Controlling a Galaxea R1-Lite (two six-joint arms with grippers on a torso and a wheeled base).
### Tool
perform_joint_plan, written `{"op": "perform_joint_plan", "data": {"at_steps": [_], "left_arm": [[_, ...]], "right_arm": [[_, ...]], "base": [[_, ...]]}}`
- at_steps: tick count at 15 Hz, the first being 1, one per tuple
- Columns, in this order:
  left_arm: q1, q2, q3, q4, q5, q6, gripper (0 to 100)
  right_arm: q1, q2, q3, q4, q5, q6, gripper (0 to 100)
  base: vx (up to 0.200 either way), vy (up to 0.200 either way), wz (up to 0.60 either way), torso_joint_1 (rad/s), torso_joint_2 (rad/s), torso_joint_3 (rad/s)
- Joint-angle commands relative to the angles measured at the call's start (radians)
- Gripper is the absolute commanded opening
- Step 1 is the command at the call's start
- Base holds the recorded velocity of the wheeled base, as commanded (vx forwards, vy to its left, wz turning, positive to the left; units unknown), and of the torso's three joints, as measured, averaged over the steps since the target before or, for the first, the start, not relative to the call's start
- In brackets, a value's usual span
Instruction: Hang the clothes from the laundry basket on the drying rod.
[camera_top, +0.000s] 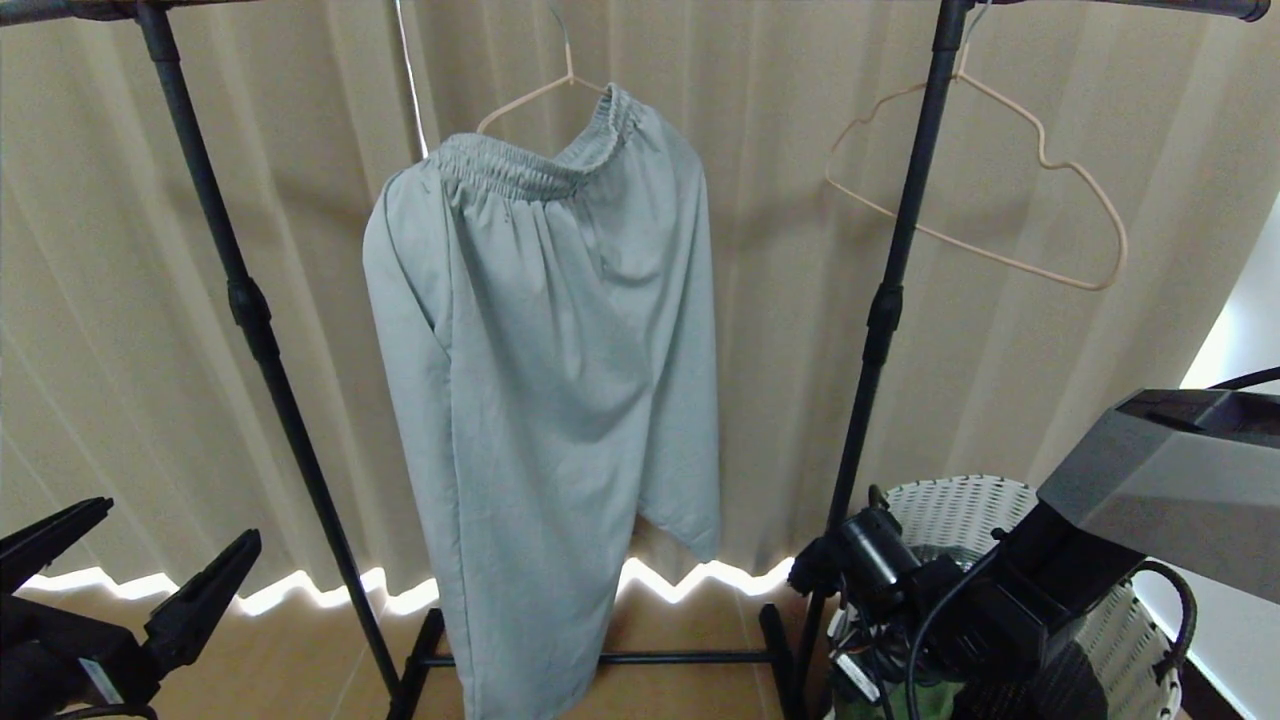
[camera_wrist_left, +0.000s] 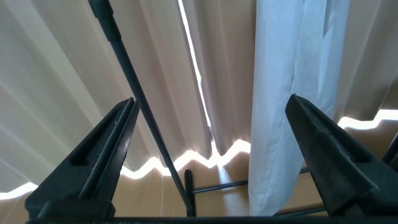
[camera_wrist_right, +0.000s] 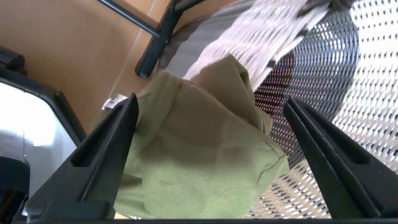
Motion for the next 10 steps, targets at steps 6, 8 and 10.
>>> {"op": "perform_joint_plan", "data": {"at_steps": [6,8,10], "left_arm": [[0.001,-0.003,0.0,0.0,0.0,0.0,100],[0.0,-0.003,0.0,0.0,0.0,0.0,100],[0.001,-0.001,0.002,0.0,0.0,0.0,100]], "right_arm": [[0.001,-0.004,0.005,-0.002,-0.021,0.001,0],[0.001,-0.015,0.008,-0.002,-0.038,0.015,0],[0.001,-0.084,0.018,-0.002,-0.061,0.057,0]], "base": [[0.0,0.0,0.0,0.0,0.0,0.0],[0.0,0.0,0.0,0.0,0.0,0.0],[0.0,0.0,0.0,0.0,0.0,0.0]]}}
